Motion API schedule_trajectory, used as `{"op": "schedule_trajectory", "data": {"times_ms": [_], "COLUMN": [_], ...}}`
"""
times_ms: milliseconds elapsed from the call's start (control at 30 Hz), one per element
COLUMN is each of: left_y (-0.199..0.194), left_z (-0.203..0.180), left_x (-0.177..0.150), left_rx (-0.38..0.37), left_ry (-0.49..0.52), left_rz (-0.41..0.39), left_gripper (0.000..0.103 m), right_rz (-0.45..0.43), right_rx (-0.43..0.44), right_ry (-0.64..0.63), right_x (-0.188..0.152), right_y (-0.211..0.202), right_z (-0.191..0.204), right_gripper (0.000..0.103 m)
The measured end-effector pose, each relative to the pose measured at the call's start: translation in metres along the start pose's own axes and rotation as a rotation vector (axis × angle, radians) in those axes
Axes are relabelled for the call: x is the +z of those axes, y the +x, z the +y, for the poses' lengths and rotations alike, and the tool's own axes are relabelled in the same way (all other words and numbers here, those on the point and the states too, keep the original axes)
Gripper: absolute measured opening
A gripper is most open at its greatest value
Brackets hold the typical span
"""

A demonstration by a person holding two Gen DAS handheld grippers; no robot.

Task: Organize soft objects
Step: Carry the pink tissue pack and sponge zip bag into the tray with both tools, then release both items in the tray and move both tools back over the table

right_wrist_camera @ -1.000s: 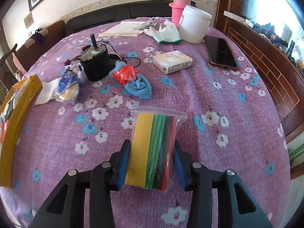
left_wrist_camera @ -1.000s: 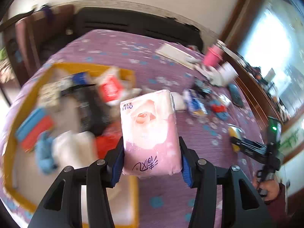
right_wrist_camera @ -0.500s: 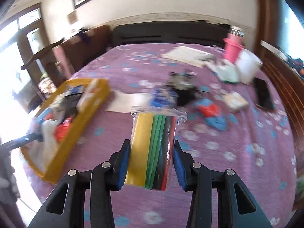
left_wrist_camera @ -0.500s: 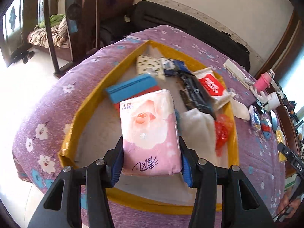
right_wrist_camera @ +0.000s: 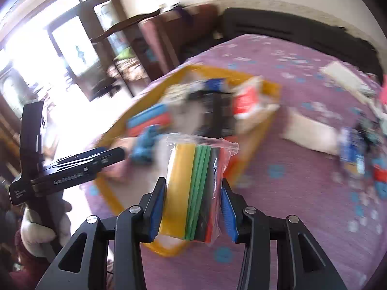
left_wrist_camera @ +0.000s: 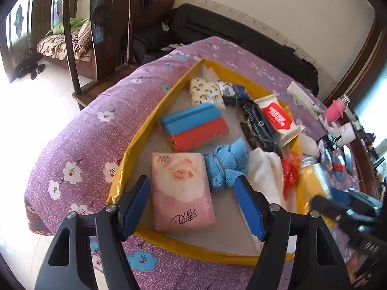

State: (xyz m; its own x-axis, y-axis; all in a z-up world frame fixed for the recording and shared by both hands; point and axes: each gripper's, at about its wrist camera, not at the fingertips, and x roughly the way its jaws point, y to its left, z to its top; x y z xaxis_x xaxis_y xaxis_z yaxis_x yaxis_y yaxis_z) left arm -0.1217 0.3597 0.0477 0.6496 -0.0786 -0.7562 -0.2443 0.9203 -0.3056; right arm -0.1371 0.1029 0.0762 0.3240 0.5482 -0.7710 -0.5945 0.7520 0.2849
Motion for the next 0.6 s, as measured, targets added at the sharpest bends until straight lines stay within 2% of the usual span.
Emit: {"op": "schedule_trajectory", "data": {"times_ms": [133,200,300,400,533,600], "left_y": [-0.023,-0.034,-0.05,-0.056,-0.055,-0.055], "left_z": [0.007,0.01,0.014,0.02,0.03,0.033], "left_x": [0.003,0.004,0.006,0.006,0.007,0.006], "left_rx": [0.006,0.044,0.106,0.135,0.14,0.146], "left_ry": [-0.013,-0.019,-0.008,-0.012,-0.036,-0.043], "left_rz": [-0.081,-0.121,-0.18,-0.202,-0.192,-0.184], "left_gripper": [0.079,0.082,0.087,0.089,0.089,0.089], "right_rz": [0.041,0.067,0.1,0.116,0.101,0.076], "right_rx": [0.069,0.088,0.089,0.069,0.064,0.053], "right_ry": [-0.058,-0.08,-0.084,-0.082,-0.076,-0.094], "right_x": [0.004,0.005,0.005,0.007,0.009,0.007], "right_y": [0.023,0.037,0.055,0.071,0.069,0.058], "right_z": [0.027,0.037,0.044,0.046,0.043,0.045], "right_gripper": [0.047,0.047,0.048,0.049,0.068,0.072]}}
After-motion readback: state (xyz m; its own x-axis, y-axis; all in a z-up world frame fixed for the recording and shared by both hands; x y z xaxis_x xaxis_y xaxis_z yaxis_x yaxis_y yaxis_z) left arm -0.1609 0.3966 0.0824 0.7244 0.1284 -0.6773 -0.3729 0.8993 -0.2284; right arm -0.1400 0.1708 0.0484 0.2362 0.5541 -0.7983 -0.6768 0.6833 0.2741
